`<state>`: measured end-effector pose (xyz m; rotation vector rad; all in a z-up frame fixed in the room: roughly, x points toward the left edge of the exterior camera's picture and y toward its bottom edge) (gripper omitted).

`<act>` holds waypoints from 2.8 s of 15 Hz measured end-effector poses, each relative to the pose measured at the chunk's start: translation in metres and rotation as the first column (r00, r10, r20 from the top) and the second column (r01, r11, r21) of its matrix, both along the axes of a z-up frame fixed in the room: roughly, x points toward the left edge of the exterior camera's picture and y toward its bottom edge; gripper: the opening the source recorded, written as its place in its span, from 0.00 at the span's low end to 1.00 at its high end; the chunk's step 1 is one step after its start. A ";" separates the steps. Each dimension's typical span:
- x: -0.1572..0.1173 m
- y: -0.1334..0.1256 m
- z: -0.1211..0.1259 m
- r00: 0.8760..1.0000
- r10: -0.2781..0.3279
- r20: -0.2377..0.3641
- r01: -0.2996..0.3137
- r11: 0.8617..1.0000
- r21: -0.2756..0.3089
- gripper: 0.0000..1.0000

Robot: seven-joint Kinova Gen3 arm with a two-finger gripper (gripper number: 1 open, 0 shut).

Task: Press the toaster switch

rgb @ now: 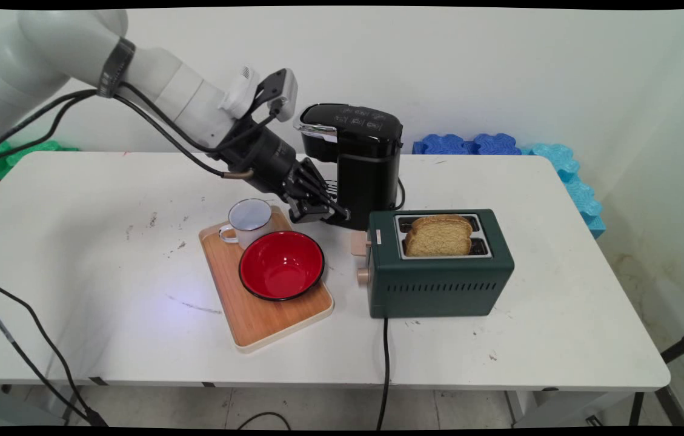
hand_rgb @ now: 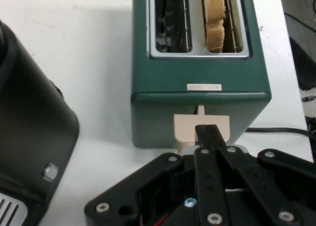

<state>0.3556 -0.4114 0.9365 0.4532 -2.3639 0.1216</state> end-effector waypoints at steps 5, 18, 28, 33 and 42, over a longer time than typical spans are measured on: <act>-0.008 0.000 -0.007 1.000 -0.006 0.005 0.006 1.000 0.023 0.00; -0.023 -0.006 -0.032 1.000 -0.024 0.006 0.023 0.999 0.026 0.00; -0.030 -0.011 -0.049 1.000 -0.015 0.012 0.014 1.000 0.019 0.00; -0.031 -0.011 -0.055 1.000 -0.008 0.015 0.007 1.000 0.023 0.00; -0.030 -0.006 -0.070 1.000 0.004 0.021 -0.004 1.000 0.027 0.00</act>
